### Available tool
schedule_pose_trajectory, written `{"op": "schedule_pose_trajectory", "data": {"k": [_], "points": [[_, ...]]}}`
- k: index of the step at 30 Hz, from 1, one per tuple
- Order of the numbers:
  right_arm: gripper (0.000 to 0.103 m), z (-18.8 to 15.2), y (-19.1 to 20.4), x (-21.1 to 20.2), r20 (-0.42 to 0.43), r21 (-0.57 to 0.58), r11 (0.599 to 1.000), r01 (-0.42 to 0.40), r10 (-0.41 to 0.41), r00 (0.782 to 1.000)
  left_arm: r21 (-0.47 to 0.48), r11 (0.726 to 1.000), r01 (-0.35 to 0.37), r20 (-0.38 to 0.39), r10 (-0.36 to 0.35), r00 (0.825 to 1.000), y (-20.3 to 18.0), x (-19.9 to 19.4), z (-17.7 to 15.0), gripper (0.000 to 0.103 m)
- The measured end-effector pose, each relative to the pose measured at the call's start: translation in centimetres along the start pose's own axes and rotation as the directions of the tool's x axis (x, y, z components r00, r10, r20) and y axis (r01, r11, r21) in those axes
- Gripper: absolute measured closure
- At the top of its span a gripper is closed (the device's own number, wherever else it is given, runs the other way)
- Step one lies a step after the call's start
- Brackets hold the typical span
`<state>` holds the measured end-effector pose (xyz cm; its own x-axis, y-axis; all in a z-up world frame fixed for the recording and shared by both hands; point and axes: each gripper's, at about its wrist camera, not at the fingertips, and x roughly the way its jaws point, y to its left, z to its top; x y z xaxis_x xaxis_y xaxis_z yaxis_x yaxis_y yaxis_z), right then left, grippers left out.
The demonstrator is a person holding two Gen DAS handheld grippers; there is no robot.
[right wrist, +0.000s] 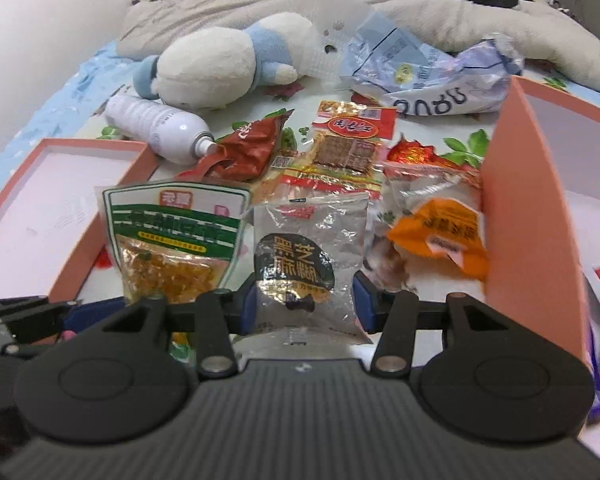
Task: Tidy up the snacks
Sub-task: 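Grasp green-labelled packet with left gripper while right gripper grasps dark packet, then carry both packets over the deep box and lower them inside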
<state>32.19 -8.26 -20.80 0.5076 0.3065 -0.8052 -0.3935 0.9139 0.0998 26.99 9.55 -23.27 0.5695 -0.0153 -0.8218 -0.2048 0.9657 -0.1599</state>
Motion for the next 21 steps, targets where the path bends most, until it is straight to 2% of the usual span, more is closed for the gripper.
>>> {"op": "schedule_pose_trajectory", "data": {"k": [9,21], "points": [[0.053,-2.7,-0.6,-8.6,0.099,0.032,0.999,-0.018,0.015,0.995,-0.079,0.997,0.015,0.05,-0.011,0.999,0.1,-7.0,-2.2,0.066],[0.053,-7.7,-1.9,-17.3,0.201,0.113,0.994,0.005,-0.028,0.979,-0.048,0.996,0.081,0.142,-0.073,0.987,-3.2,-15.4,-5.1,0.066]]}}
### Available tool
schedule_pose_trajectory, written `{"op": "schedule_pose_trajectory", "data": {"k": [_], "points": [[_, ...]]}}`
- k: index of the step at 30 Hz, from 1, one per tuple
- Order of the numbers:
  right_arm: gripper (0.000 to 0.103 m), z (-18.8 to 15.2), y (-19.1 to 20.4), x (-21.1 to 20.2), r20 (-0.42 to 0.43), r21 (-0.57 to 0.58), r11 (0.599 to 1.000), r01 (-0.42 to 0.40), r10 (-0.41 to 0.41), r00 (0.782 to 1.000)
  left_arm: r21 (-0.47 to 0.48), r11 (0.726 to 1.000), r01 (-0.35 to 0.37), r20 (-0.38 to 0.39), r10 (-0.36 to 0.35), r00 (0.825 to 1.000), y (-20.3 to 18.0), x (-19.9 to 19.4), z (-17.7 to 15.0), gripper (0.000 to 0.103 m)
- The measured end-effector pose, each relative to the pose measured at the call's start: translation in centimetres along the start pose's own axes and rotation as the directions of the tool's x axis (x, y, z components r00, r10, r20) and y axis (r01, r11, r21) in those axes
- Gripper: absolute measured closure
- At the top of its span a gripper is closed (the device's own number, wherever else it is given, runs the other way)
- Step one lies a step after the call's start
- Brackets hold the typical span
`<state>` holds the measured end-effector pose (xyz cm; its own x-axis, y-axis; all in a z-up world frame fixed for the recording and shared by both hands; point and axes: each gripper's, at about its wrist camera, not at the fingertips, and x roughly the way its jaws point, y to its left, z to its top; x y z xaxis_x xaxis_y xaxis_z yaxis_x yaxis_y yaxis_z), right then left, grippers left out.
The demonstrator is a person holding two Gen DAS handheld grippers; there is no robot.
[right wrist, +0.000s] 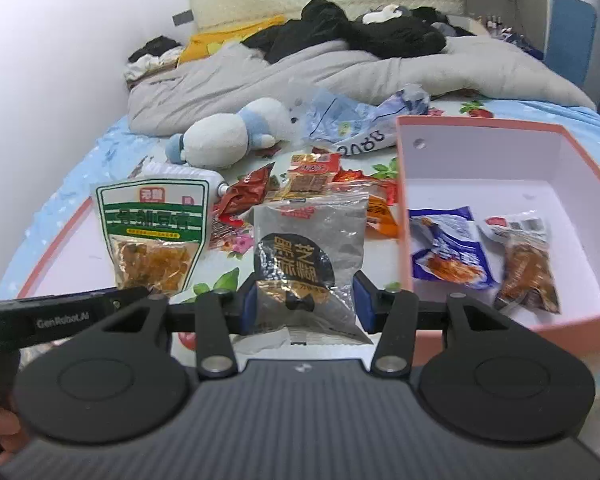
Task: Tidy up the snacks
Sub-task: 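Carry both packets over the deep box and lower them inside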
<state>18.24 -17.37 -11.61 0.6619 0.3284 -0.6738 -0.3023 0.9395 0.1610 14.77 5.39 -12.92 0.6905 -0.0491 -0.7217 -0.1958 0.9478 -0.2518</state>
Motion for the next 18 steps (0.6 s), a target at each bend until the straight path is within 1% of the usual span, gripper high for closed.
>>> {"op": "schedule_pose_trajectory", "data": {"k": [4,7,12,18], "points": [[0.053,-1.0,-0.8,-2.6,0.024,0.01,1.0,0.015,-0.015,1.0,0.0,0.999,0.033,0.015,-0.033,0.999,-1.5,-2.0,-1.0,0.066],[0.053,-1.7,-1.6,-4.2,0.04,0.02,0.999,0.03,-0.031,0.999,0.018,0.998,0.057,0.016,-0.058,0.998,-2.6,-2.8,-1.5,0.066],[0.053,-2.6,-3.6,-6.5,0.056,0.051,0.996,0.073,-0.076,0.996,0.065,0.993,0.101,0.021,-0.102,0.995,-5.2,-3.6,-1.7,0.067],[0.052,-3.1,-6.0,-8.6,0.082,0.095,0.988,0.119,-0.127,0.988,0.101,0.981,0.166,0.021,-0.168,0.985,-8.3,-3.7,-1.6,0.067]]}}
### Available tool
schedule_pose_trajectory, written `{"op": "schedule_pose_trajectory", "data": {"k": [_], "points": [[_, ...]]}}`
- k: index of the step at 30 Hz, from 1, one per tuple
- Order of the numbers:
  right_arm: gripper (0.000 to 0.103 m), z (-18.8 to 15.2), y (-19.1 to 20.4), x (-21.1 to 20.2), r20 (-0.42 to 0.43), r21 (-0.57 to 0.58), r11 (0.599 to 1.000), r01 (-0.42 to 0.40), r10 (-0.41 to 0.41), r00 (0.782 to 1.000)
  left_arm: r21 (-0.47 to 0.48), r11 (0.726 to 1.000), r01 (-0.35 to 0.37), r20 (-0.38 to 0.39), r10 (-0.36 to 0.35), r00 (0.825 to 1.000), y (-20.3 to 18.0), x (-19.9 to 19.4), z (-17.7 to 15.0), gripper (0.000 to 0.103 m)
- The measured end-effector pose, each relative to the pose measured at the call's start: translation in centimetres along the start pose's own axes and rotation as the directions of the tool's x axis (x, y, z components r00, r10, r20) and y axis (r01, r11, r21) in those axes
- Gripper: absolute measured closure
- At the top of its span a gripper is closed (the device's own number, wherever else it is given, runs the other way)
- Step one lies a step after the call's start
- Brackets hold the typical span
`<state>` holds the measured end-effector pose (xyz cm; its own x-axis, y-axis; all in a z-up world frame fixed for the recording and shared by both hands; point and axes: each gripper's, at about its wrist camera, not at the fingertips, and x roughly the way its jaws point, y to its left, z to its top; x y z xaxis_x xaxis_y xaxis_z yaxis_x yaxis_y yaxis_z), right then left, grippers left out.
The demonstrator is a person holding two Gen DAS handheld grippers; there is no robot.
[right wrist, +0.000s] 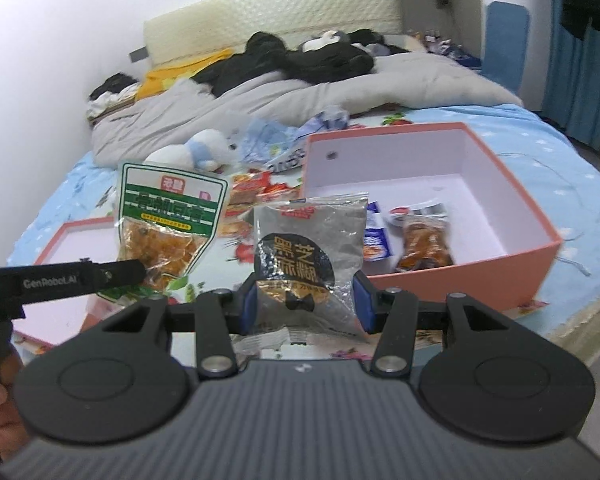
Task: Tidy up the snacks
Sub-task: 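Carry both packets over the deep box and lower them inside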
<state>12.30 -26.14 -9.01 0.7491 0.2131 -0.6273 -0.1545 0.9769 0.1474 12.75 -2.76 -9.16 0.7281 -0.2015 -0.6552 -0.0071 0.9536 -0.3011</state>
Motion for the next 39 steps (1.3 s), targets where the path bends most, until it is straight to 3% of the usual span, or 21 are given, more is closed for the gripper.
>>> {"op": "schedule_pose_trajectory", "data": {"k": [17,39], "points": [[0.053,1.8,-5.8,1.7,-0.006,0.075,0.995,0.062,-0.062,0.998,0.087,0.992,0.089,-0.048,-0.085,0.995,-6.6,6.0,3.4,0.067],[0.052,7.0,-14.1,13.5,-0.072,0.071,0.985,0.158,-0.153,0.986,0.103,0.985,0.142,-0.2,-0.119,0.973,-11.2,23.5,8.5,0.067]]}}
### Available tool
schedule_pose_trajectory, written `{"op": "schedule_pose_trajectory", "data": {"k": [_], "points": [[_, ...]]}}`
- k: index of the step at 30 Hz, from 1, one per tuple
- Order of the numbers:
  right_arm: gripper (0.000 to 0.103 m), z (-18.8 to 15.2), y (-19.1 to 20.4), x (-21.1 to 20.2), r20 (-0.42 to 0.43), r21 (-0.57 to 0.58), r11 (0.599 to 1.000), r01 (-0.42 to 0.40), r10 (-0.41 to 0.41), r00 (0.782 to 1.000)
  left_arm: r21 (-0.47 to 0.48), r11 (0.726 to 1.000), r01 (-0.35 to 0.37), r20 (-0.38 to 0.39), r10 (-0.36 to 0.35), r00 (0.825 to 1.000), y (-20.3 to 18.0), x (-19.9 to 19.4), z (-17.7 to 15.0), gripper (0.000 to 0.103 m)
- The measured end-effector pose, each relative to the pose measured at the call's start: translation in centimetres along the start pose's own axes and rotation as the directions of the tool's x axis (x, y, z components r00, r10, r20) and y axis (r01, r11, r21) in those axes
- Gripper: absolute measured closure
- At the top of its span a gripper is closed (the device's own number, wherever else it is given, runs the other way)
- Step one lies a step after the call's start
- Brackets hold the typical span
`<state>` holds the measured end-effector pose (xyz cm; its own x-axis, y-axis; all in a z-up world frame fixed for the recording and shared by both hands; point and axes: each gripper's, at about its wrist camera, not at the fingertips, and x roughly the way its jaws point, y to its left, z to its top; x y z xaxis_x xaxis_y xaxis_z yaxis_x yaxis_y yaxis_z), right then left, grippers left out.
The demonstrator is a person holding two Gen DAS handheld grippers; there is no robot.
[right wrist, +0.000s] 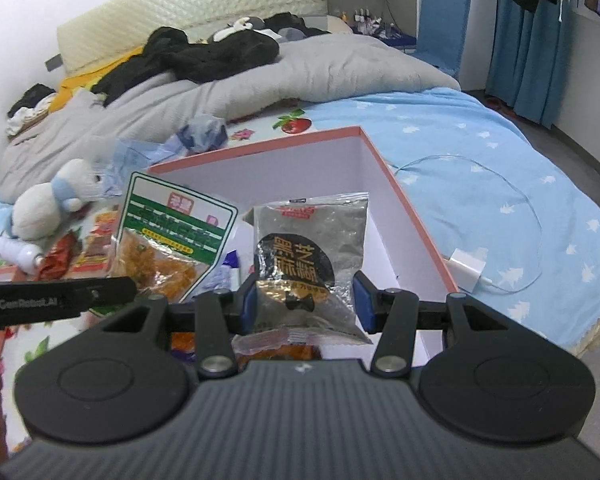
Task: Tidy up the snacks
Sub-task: 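Carry both packets over the deep box and lower them inside, then open both grippers and withdraw them from the deep box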
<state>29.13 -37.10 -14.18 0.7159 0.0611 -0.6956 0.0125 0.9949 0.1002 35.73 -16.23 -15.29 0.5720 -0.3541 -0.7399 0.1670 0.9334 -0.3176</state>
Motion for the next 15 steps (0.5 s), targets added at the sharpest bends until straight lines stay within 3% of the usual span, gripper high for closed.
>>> {"op": "schedule_pose_trajectory", "data": {"k": [8,10,15], "points": [[0.05,0.3,-0.7,3.4,-0.067,0.009,1.0,0.006,-0.006,0.998,0.021,1.0,-0.008,-0.021,0.009,1.0,0.4,3.7,1.8,0.066],[0.05,0.4,-0.8,3.8,-0.082,0.022,1.0,0.021,-0.019,0.996,0.022,1.0,-0.014,-0.029,0.014,0.999,0.5,4.0,1.8,0.061],[0.032,0.3,-0.8,3.4,-0.073,0.052,0.999,0.008,-0.004,0.997,0.041,0.999,-0.007,-0.014,0.008,1.0,0.3,3.3,1.9,0.043]]}}
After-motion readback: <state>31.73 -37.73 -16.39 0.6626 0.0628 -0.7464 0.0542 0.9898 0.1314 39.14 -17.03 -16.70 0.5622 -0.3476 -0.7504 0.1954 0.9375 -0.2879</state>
